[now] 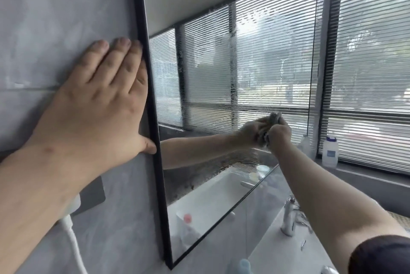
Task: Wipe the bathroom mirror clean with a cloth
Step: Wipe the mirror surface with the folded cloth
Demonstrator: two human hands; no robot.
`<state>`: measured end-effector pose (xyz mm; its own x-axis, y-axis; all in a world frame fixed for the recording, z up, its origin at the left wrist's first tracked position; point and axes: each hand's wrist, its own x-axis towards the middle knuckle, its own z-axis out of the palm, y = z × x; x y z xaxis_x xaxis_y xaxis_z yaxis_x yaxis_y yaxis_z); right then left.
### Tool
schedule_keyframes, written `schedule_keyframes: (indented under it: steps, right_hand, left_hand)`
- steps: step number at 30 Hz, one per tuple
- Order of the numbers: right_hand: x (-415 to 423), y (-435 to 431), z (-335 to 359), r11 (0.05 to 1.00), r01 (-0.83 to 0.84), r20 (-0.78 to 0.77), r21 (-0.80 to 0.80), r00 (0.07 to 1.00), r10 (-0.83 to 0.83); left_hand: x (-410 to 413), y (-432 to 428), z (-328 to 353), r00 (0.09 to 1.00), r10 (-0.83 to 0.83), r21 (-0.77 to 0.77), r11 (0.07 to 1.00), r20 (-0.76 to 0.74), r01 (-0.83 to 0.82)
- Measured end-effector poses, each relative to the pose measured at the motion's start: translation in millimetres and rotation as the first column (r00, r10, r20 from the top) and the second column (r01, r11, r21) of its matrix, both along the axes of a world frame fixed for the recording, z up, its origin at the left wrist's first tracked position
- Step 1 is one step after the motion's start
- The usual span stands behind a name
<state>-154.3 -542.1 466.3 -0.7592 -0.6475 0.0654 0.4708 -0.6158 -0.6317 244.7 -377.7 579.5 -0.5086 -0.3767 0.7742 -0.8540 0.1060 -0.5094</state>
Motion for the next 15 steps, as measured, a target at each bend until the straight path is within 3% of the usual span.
schedule_keyframes:
  steps: [5, 8, 11, 15]
  right_hand:
    - [-9, -4, -18, 1.0, 0.017, 0.122, -0.016, 0.992, -0.015]
    - [-6, -1, -68, 0.98, 0.008, 0.092, 0.198, 0.995, -0.027]
    - [-1, -3, -99, 0.974, 0.005, 0.094, 0.226, 0.995, -0.027]
    - [-9, -5, -71, 0.967, -0.054, 0.145, 0.248, 0.989, 0.019]
  left_hand:
    - [1, 0, 0, 0.999, 0.032, 0.004, 0.999, 0.013, -0.032]
    - [2, 2, 0, 0.998, 0.058, -0.021, 0.998, 0.029, -0.058]
    - [0, 7, 0, 0.996, 0.075, -0.015, 0.997, 0.051, -0.074]
    - [0, 8, 1, 0.996, 0.067, -0.013, 0.998, 0.054, -0.066]
